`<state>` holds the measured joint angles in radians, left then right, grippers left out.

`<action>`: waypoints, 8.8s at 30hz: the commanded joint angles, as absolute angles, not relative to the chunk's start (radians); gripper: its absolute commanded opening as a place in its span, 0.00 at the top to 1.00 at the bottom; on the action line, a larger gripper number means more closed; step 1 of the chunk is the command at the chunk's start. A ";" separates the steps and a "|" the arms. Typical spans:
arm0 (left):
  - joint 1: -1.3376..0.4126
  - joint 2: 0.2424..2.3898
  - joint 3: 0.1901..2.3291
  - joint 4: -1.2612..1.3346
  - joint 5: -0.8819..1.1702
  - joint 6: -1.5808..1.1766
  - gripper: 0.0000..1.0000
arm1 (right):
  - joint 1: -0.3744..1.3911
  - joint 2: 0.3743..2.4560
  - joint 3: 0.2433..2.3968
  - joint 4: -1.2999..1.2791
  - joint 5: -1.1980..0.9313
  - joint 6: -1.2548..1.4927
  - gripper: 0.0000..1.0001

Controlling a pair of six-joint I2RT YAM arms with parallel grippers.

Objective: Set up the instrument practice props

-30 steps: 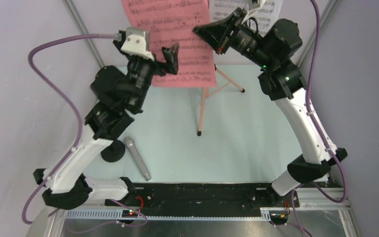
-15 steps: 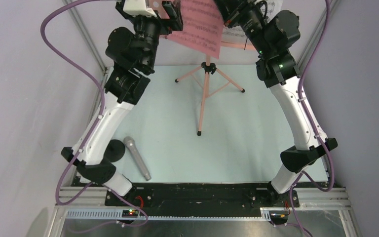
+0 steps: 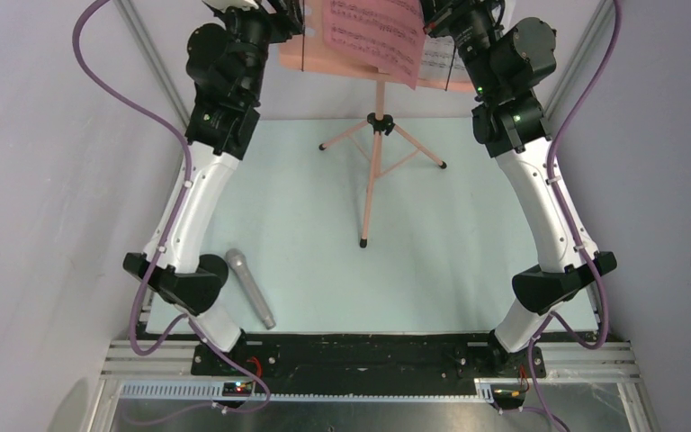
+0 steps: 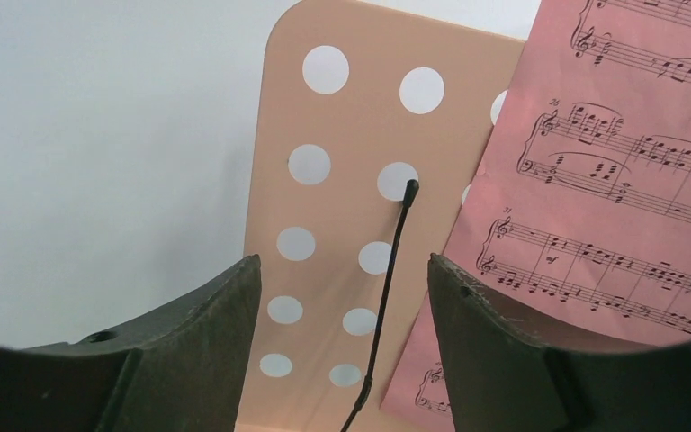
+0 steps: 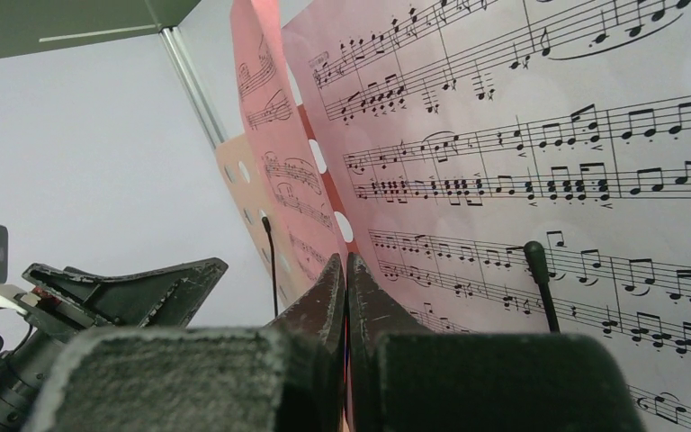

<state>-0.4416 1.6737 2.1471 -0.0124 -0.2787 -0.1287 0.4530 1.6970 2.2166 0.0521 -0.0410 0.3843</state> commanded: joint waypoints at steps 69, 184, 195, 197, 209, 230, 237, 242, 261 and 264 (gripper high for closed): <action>-0.267 1.582 1.862 0.267 0.434 -0.342 1.00 | 0.516 1.869 2.205 0.444 -0.183 0.317 1.00; -0.266 0.621 1.221 -0.746 -0.205 -0.341 0.00 | 0.924 1.527 1.552 -0.145 -0.035 0.312 0.07; -0.267 0.656 1.276 -0.912 -0.619 -0.179 0.00 | 1.128 2.031 1.761 -0.375 -0.004 0.345 0.08; -0.266 0.630 1.248 -0.925 -0.669 -0.179 0.00 | 1.158 2.103 1.829 -0.405 -0.001 0.352 0.08; -0.072 0.701 1.201 -0.947 -0.573 -0.256 0.00 | 1.257 2.342 2.022 -0.437 0.029 0.331 0.09; 0.193 0.782 1.101 -0.847 -0.354 -0.471 0.02 | 1.291 2.424 2.035 -0.516 0.254 0.293 0.65; 0.210 0.753 1.070 -0.848 -0.281 -0.446 0.02 | 1.239 2.302 1.843 -0.434 0.205 0.318 0.82; 0.218 0.768 1.068 -0.880 -0.264 -0.437 0.00 | 1.208 2.242 1.778 -0.409 0.201 0.298 0.81; 0.242 0.821 1.069 -0.854 -0.209 -0.386 0.40 | 1.167 2.112 1.655 -0.371 0.107 0.336 0.79; 0.241 0.815 1.079 -0.854 -0.135 -0.384 0.41 | 1.160 2.086 1.652 -0.386 0.102 0.343 0.79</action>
<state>0.2344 0.8188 1.0634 -0.8520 -0.2680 -0.3904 1.1728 2.1792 1.6508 -0.3931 0.1112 0.3218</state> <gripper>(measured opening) 0.721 0.416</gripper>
